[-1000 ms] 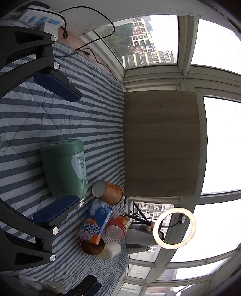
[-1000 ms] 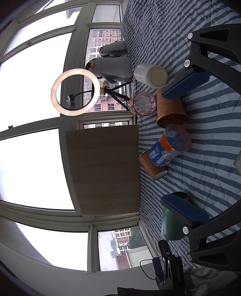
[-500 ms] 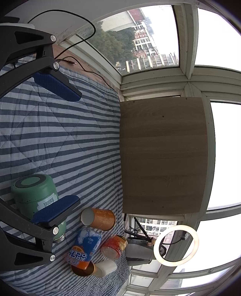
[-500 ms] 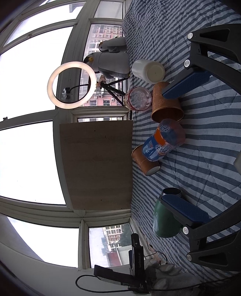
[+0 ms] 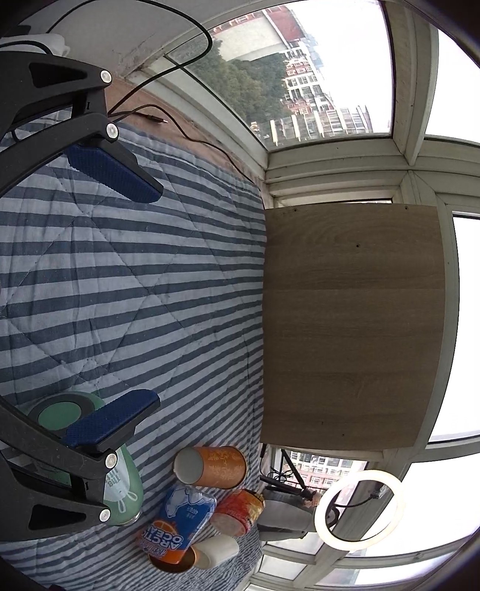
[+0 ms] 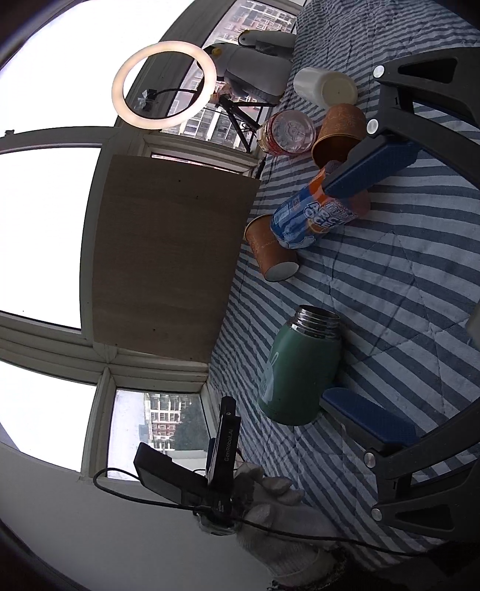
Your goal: Flip cup upside down
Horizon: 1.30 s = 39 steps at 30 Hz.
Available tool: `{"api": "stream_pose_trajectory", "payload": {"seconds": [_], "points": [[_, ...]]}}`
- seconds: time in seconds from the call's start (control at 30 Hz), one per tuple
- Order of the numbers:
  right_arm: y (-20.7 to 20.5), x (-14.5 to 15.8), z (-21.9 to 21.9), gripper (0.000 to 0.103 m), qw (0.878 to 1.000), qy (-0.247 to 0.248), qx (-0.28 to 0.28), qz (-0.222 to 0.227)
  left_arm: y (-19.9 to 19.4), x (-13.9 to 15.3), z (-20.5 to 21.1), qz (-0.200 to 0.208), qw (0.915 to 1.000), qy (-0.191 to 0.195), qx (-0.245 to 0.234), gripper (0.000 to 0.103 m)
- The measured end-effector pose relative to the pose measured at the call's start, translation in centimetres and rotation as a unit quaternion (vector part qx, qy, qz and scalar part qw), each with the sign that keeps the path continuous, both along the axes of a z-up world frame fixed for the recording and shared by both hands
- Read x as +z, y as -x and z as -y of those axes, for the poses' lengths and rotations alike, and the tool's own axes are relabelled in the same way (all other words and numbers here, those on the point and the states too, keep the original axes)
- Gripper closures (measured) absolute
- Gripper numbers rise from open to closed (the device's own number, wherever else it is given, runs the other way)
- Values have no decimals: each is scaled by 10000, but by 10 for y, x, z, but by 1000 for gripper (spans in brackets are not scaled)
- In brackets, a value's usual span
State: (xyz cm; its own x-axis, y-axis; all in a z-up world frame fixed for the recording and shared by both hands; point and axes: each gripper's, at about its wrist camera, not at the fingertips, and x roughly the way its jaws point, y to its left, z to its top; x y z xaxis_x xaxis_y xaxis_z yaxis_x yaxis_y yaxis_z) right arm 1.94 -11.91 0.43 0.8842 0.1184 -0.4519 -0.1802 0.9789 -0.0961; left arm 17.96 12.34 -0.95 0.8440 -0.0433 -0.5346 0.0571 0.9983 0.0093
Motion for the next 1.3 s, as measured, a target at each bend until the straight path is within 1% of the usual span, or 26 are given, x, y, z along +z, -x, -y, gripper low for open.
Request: {"api": "stream_pose_trajectory", "payload": {"seconds": [0.13, 0.2, 0.33, 0.37, 0.43, 0.57, 0.7, 0.83, 1.0, 1.07, 1.13, 1.23, 1.3], "points": [[-18, 1, -22, 2, 9983, 323, 436, -217, 7, 3, -1, 121, 9999, -61, -36, 1], [-27, 1, -31, 2, 9966, 457, 619, -304, 12, 4, -5, 138, 9998, 53, -97, 1], [-44, -1, -53, 2, 9896, 954, 970, -459, 26, 5, -16, 110, 9989, 406, -221, 1], [-49, -1, -58, 2, 9875, 1047, 1057, -513, 31, 5, -17, 126, 9987, 424, -258, 1], [-56, -1, -66, 2, 9832, 1177, 1243, -628, 39, 2, -15, 121, 9988, 356, -304, 1], [-62, -5, -80, 1, 9743, 1515, 1494, -734, 52, -6, -7, 26, 9978, 258, -603, 1], [-73, -11, -88, 2, 9679, 1758, 1560, -885, 69, -6, -4, 258, 9980, 8, -573, 0], [-76, -18, -90, 2, 9659, 1843, 1539, -967, 75, -6, -8, 335, 9979, -37, -555, 1], [-83, -17, -86, 2, 9683, 1658, 1517, -1088, 62, -11, -14, 31, 9981, 154, -600, 1], [-86, -14, -84, 2, 9693, 1595, 1521, -1088, 64, -9, -14, 120, 9984, 137, -530, 1], [-90, -10, -84, 2, 9691, 1448, 1651, -1121, 66, -6, -18, 185, 9984, 218, -482, 1], [-98, -7, -89, 2, 9645, 1371, 1891, -1232, 63, -8, -24, 119, 9987, 296, -407, 1], [-103, -8, -95, 1, 9596, 1480, 2008, -1303, 61, -9, -24, 108, 9990, 268, -351, 1]]}}
